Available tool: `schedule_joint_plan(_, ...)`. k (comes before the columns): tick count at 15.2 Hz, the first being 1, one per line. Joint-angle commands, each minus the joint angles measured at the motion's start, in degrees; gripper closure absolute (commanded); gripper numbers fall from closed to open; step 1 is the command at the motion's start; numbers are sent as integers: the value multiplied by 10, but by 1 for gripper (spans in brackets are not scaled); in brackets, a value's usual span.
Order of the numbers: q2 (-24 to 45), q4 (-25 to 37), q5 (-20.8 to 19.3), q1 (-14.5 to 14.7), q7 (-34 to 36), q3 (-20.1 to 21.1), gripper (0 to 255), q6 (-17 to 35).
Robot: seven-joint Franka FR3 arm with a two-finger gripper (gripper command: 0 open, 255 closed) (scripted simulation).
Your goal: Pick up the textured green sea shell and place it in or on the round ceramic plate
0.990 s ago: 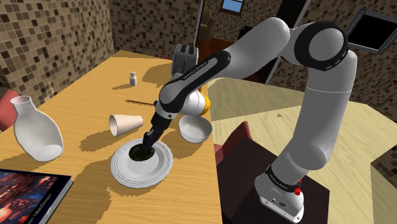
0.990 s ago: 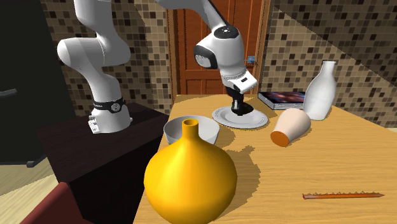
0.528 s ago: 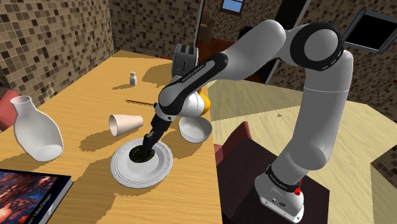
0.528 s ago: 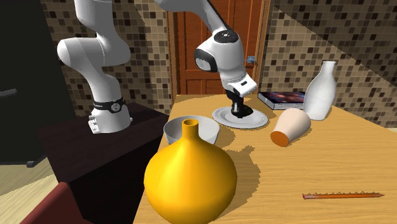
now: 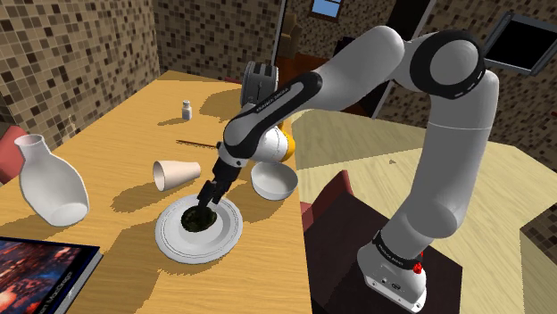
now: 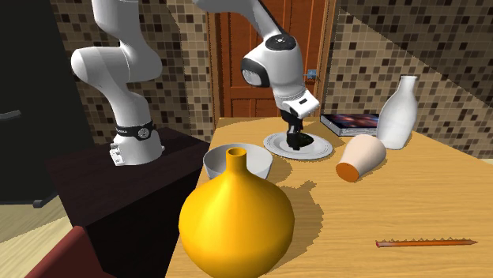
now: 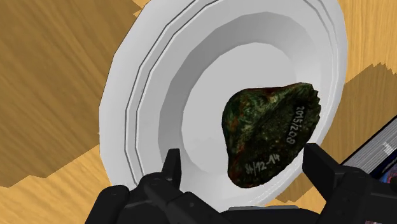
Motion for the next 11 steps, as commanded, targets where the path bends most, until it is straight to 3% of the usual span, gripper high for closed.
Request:
schedule_joint_plan(1, -31, -9, 5, -13, -1, 2, 0, -25)
schedule_joint_plan(3, -66, -16, 8, -28, -2, 2, 0, -58)
schedule_joint_plan(11, -66, -16, 8, -27, -2, 2, 0, -58)
